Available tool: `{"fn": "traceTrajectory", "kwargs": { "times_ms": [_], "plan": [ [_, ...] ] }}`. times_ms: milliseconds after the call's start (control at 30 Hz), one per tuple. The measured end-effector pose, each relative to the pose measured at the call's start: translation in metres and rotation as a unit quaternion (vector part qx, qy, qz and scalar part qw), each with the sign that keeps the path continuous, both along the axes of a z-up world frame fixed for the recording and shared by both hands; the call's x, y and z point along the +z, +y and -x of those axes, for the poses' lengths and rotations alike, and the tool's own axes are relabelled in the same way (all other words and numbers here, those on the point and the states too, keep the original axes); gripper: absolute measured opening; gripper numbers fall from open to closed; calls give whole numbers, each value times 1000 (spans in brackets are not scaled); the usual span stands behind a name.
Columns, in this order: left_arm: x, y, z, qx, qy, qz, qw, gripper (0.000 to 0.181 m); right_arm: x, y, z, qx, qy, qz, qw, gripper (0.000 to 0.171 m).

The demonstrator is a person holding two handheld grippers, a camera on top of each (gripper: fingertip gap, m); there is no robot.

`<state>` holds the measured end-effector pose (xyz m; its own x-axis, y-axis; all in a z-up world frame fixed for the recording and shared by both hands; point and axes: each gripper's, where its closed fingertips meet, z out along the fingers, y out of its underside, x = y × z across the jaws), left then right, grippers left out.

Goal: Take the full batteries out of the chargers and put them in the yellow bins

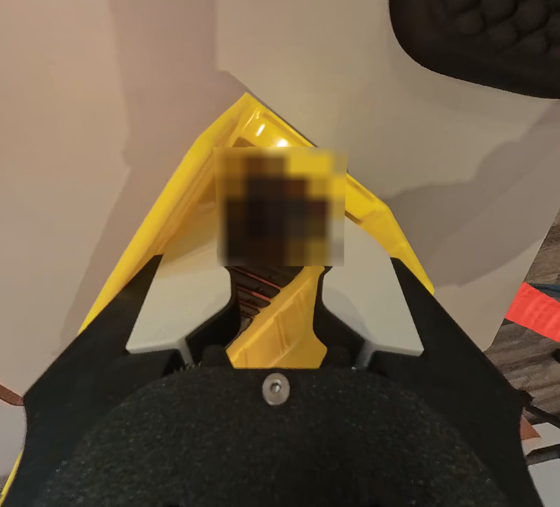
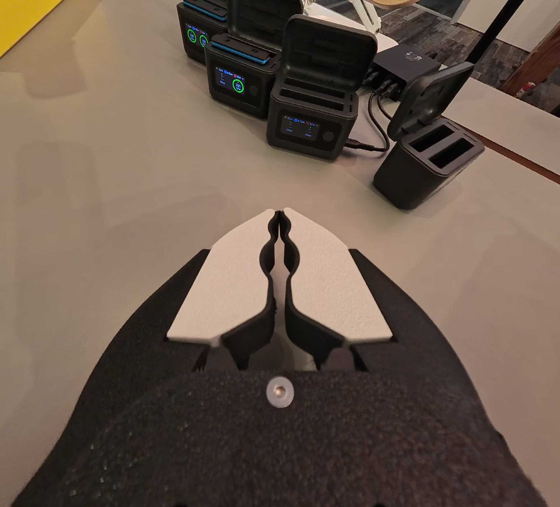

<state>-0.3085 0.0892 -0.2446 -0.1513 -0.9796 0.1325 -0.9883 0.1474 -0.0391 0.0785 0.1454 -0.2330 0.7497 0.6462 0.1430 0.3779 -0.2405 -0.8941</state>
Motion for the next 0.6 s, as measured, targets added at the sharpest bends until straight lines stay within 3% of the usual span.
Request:
{"fn": "traceTrajectory", "kwargs": {
  "times_ms": [167,367,600],
  "plan": [
    [-1,4,4,58,32,3,998,62,0,-1,1,3,-2,-2,1000,0],
    [-1,3,-4,138,-23,58,988,56,-2,-2,3,9,-11,-1,1000,0],
    [-2,1,-7,137,-49,80,986,52,-5,-3,5,16,-23,2,1000,0]
  ]
}}
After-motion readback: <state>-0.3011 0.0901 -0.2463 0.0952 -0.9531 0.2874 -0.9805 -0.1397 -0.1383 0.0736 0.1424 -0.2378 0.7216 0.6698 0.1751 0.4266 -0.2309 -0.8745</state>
